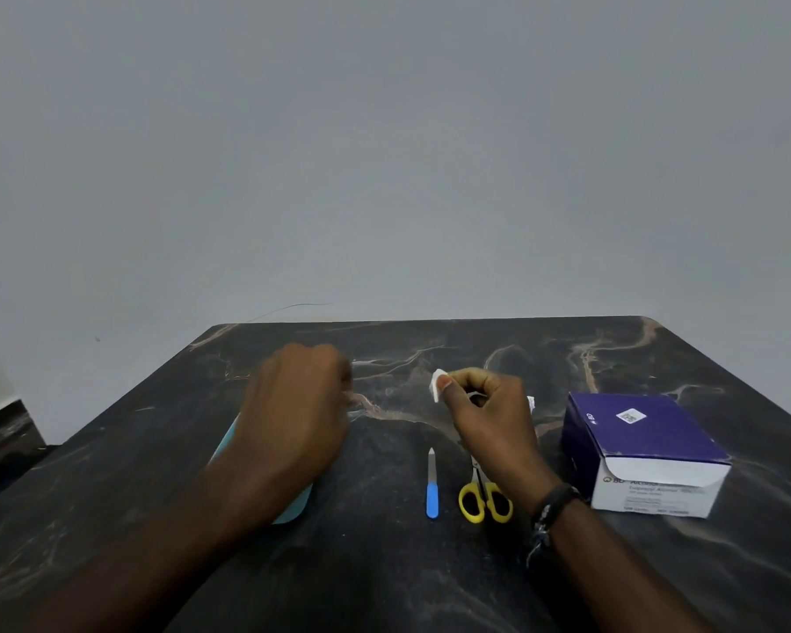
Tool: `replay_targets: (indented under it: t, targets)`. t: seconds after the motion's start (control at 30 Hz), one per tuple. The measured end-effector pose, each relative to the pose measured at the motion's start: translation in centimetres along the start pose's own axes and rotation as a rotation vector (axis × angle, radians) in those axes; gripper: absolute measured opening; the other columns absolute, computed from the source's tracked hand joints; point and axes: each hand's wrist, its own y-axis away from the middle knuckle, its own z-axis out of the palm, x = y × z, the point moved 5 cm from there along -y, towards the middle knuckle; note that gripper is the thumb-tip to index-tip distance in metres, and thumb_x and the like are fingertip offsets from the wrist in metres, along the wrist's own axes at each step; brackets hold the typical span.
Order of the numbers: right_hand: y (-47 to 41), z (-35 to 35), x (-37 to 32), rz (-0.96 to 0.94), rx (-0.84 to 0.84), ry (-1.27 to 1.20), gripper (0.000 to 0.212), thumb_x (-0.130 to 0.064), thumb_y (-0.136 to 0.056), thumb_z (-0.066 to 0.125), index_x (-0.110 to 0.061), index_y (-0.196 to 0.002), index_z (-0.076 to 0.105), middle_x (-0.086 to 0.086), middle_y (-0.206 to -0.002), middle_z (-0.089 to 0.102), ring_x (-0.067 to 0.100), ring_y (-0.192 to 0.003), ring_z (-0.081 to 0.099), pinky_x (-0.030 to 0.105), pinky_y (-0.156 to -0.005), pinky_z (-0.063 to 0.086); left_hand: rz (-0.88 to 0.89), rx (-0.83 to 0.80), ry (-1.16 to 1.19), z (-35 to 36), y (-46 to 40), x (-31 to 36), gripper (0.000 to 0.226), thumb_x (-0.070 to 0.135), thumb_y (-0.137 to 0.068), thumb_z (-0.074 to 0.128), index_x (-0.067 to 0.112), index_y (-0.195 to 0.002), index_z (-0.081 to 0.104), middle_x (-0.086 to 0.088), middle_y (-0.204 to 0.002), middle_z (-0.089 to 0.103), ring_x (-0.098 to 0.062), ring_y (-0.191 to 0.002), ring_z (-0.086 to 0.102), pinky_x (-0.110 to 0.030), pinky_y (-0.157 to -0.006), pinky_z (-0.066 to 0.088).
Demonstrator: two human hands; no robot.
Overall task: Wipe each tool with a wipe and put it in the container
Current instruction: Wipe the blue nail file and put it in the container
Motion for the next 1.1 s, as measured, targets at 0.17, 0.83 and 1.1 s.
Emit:
replay_targets:
  t: [0.17, 0.83, 1.1]
  targets:
    - [0.0, -0.9, -0.2, -0.013, 0.130, -0.007, 0.025, -0.029, -0.090, 0.065, -0.017, -0.068, 0.070, -0.004, -0.060, 0.066, 0.000, -0.054, 0.055, 0.024, -0.056, 0.047, 0.003, -0.423, 0.110, 4.9, 1.5, 5.0, 0.022, 0.030, -0.089, 0.066, 0.012, -0.102, 0.066, -0.006, -0.099, 0.067, -0.017, -0.089, 0.063, -0.030, -0.084, 0.053]
    - [0.1, -0.9, -0.3, -0.030, 0.108, -0.011, 0.024, -0.028, -0.092, 0.061, -0.017, -0.072, 0.071, -0.005, -0.054, 0.061, 0.018, -0.056, 0.063, 0.033, -0.053, 0.050, -0.221, -0.775, 0.304, 10.6, 0.3, 5.0, 0.020, 0.019, -0.090, 0.064, 0.013, -0.097, 0.047, -0.007, -0.077, 0.059, -0.014, -0.062, 0.059, -0.027, -0.053, 0.056]
    - [-0.7, -1.1, 1.3, 0.046, 0.156, -0.081, 0.015, -0.023, -0.086, 0.068, -0.017, -0.073, 0.073, -0.002, -0.061, 0.069, 0.012, -0.056, 0.063, 0.034, -0.056, 0.053, -0.163, -0.205, 0.627, 10.1, -2.2, 4.7, 0.031, 0.022, -0.096, 0.055, 0.004, -0.071, 0.063, -0.010, -0.054, 0.067, -0.018, -0.041, 0.063, -0.026, -0.043, 0.052]
